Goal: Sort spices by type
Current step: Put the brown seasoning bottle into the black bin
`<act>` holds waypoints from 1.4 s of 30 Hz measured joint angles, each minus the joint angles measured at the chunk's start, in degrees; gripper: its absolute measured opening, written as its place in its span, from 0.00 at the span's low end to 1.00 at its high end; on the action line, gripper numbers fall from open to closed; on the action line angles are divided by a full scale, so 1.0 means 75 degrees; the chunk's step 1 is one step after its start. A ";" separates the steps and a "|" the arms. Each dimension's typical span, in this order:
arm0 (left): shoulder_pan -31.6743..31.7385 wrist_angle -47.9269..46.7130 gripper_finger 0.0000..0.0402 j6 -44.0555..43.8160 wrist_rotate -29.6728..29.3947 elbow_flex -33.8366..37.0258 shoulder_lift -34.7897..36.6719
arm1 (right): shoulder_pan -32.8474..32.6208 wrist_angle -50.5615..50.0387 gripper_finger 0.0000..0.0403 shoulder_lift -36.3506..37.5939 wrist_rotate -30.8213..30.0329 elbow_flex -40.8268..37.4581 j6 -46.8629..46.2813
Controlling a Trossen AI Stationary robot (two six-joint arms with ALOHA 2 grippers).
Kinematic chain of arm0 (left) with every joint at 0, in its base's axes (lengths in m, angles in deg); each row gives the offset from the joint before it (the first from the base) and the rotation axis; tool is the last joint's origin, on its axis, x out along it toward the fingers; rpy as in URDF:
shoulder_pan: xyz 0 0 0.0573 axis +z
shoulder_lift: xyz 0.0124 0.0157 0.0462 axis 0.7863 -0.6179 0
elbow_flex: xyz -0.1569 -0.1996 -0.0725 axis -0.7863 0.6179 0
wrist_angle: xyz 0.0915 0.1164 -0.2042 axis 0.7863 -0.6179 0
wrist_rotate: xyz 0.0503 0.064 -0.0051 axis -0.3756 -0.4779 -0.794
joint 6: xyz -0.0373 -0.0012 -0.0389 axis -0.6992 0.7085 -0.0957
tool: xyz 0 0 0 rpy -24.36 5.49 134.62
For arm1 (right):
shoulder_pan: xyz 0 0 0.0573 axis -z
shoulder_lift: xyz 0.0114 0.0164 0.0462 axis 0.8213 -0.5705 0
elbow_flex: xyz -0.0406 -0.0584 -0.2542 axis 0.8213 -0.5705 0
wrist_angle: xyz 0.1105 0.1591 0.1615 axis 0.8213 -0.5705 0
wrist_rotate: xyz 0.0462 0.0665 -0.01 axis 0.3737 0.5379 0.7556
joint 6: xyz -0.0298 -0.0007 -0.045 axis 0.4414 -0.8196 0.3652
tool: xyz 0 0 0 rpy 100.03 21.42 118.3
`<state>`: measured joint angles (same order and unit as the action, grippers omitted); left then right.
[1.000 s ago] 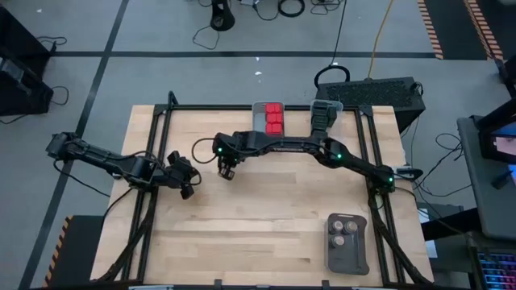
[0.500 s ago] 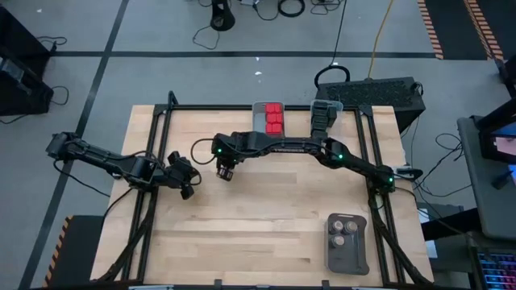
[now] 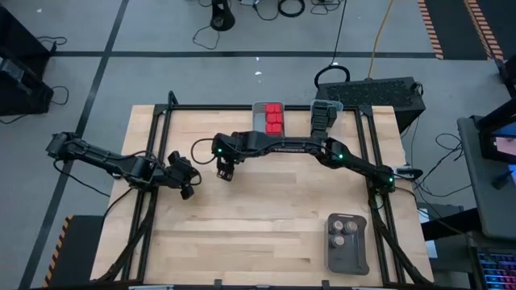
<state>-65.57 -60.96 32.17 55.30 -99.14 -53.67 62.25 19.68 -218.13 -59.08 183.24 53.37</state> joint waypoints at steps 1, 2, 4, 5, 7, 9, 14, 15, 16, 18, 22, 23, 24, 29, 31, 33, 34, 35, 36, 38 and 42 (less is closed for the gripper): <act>0.0000 0.0005 0.02 0.0000 0.0002 0.0000 0.0000 | 0.0012 -0.0018 0.61 0.0000 0.0009 0.0000 0.0000; 0.0000 0.0006 0.02 0.0000 0.0002 0.0000 -0.0002 | 0.0028 -0.0057 0.62 0.0000 0.0007 0.0000 0.0000; 0.0000 0.0006 0.02 0.0000 0.0001 0.0000 0.0000 | 0.0058 -0.0139 0.65 0.0000 0.0007 0.0001 0.0001; 0.0000 0.0006 0.02 0.0000 0.0000 0.0000 -0.0002 | 0.0069 -0.0187 0.66 0.0000 0.0007 0.0001 0.0002; 0.0000 0.0006 0.02 0.0000 0.0000 0.0000 0.0000 | 0.0081 -0.0273 0.68 0.0000 0.0003 0.0000 0.0012; 0.0000 0.0006 0.02 0.0000 0.0000 0.0000 -0.0002 | 0.0093 -0.0288 0.69 0.0000 0.0001 0.0003 0.0077; 0.0000 0.0006 0.02 0.0000 0.0000 0.0000 0.0001 | 0.0118 -0.0295 0.69 0.0003 0.0001 0.0003 0.0146; 0.0000 0.0006 0.02 0.0000 0.0000 0.0000 0.0001 | 0.0118 -0.0297 0.69 0.0003 0.0001 0.0003 0.0146; 0.0000 0.0004 0.02 0.0000 0.0000 0.0000 0.0000 | 0.0118 -0.0296 0.69 0.0006 0.0001 0.0003 0.0146; 0.0000 0.0006 0.02 0.0000 0.0000 0.0000 0.0001 | 0.0118 -0.0282 0.69 0.0010 -0.0002 -0.0008 0.0146; 0.0000 0.0003 0.02 0.0000 0.0014 0.0000 -0.0002 | 0.0121 -0.0057 0.69 0.0026 -0.0005 -0.0294 0.0178; 0.0000 0.0006 0.02 -0.0003 0.0026 0.0003 0.0000 | 0.0126 -0.0035 0.69 0.0023 -0.0005 -0.0371 0.0178; 0.0000 0.0006 0.02 -0.0003 0.0026 0.0003 -0.0002 | 0.0126 0.0057 0.69 0.0023 0.0003 -0.0458 0.0178; 0.0000 0.0006 0.02 -0.0003 0.0032 0.0003 -0.0002 | 0.0126 0.0269 0.69 0.0015 -0.0005 -0.0696 0.0173; 0.0000 0.0006 0.02 -0.0003 0.0038 0.0003 0.0000 | 0.0126 0.0512 0.69 0.0015 -0.0005 -0.0846 0.0175; 0.0000 0.0006 0.02 -0.0003 0.0044 0.0003 0.0001 | 0.0132 0.0605 0.69 0.0015 -0.0005 -0.0934 0.0191; 0.0000 0.0006 0.02 -0.0003 0.0044 0.0003 0.0001 | 0.0136 0.0662 0.69 0.0012 -0.0005 -0.0975 0.0219; 0.0000 0.0006 0.02 -0.0003 0.0046 0.0003 -0.0002 | 0.0143 0.0723 0.69 0.0012 0.0000 -0.0999 0.0244; 0.0000 0.0006 0.02 -0.0003 0.0047 0.0003 -0.0001 | 0.0148 0.0798 0.69 0.0012 -0.0003 -0.1011 0.0258; 0.0000 0.0006 0.02 -0.0003 0.0047 0.0003 0.0001 | 0.0153 0.0910 0.69 0.0012 -0.0005 -0.1011 0.0279; 0.0000 0.0006 0.02 -0.0003 0.0049 0.0003 -0.0001 | 0.0155 0.0935 0.69 0.0012 -0.0005 -0.1011 0.0286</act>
<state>-65.57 -60.92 32.15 55.66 -99.12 -53.68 63.42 26.69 -218.04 -59.11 175.66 55.51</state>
